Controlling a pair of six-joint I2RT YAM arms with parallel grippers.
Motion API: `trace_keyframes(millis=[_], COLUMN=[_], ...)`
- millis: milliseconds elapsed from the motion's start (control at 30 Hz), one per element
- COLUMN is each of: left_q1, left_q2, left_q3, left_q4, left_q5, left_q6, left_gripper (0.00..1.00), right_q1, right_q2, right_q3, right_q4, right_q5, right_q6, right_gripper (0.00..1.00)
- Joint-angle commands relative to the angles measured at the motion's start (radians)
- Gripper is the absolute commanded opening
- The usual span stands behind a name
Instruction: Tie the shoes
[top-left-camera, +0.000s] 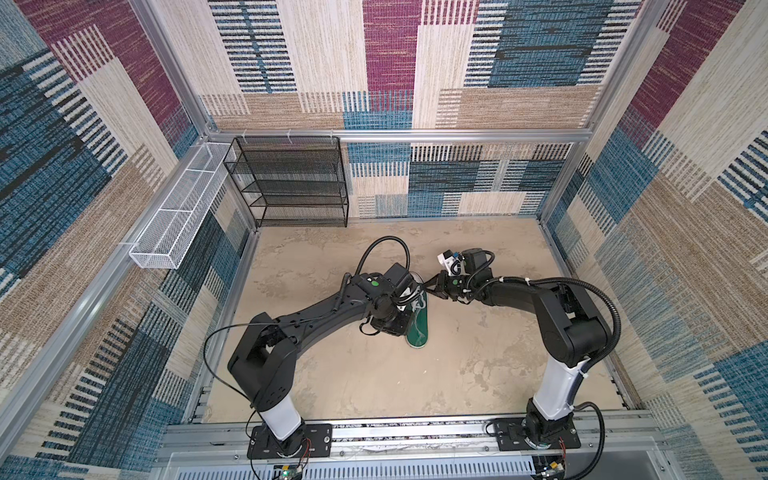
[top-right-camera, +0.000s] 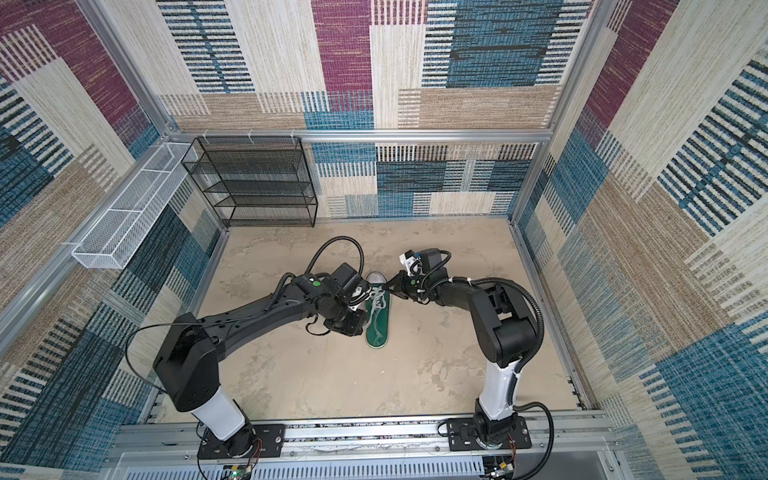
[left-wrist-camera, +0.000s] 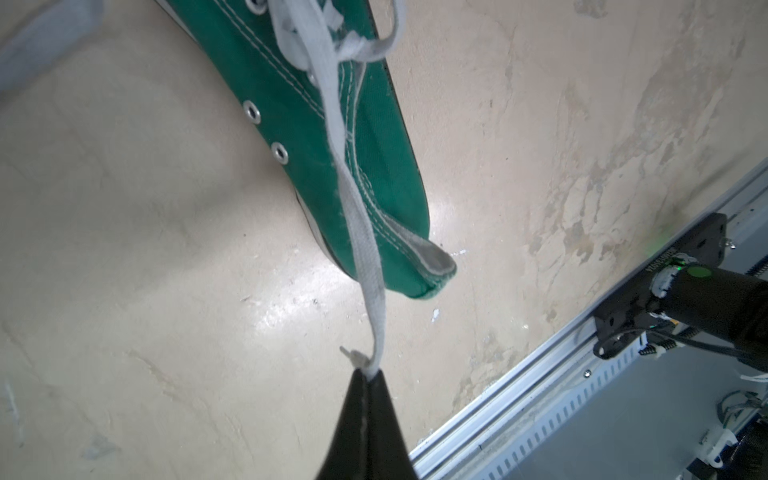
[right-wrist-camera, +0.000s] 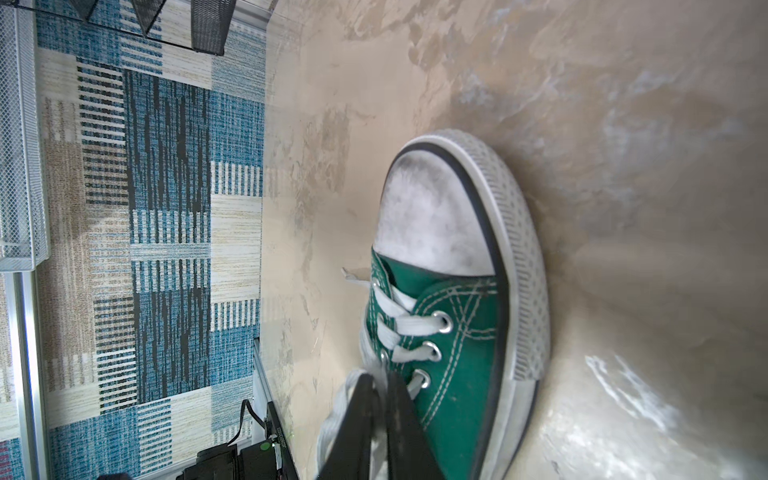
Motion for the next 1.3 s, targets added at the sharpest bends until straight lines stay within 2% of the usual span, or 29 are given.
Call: trace_keyframes(millis=[0, 200, 533, 567, 633, 733, 1067, 1167, 1267], left_q1=[0.003, 0.004, 0.008, 0.010, 0.013, 0.016, 0.064, 0.086, 0.148], left_q2=[0.047, 0.063, 0.089, 0.088, 0.089, 0.081, -0.029, -0.048, -0.054], left_q3=[0.035, 0.025, 0.034, 0.037, 0.045, 0.035, -0.063, -0.076, -0.065], left_q4=[-0.041, -0.070, -0.119, -0.119, -0.123, -0.126, -0.097, -0.068, -0.021], left_q5=[0.004, -0.034, -0.083, -0.092, -0.090, -0.096, -0.078, -0.072, 0.001], left_q6=[0.030, 0.010, 0.001, 0.002, 0.000, -0.002, 0.020, 0.012, -0.009], left_gripper=[0.00, 0.00, 0.00, 0.04, 0.21, 0.31, 0.46, 0.47, 0.44], right_q1=[-0.001, -0.007, -0.018, -0.016, -0.017, -0.023, -0.051, -0.057, -0.059], right_q2=[-0.003, 0.000, 0.003, 0.004, 0.001, -0.011, -0.041, -0.055, -0.072], right_q3=[0.001, 0.010, 0.015, 0.017, 0.021, 0.013, -0.015, -0.019, -0.012], right_q4=[-0.028, -0.054, -0.057, -0.063, -0.072, -0.077, -0.087, -0.090, -0.113], right_q5=[-0.003, 0.006, 0.007, 0.002, 0.002, 0.013, 0.018, 0.019, 0.026], right_q6=[-0.021, -0.029, -0.028, -0.035, -0.040, -0.040, -0.046, -0.049, -0.071], right_gripper=[0.14, 0.20, 0.22, 0.23, 0.24, 0.31, 0.47, 0.49, 0.49])
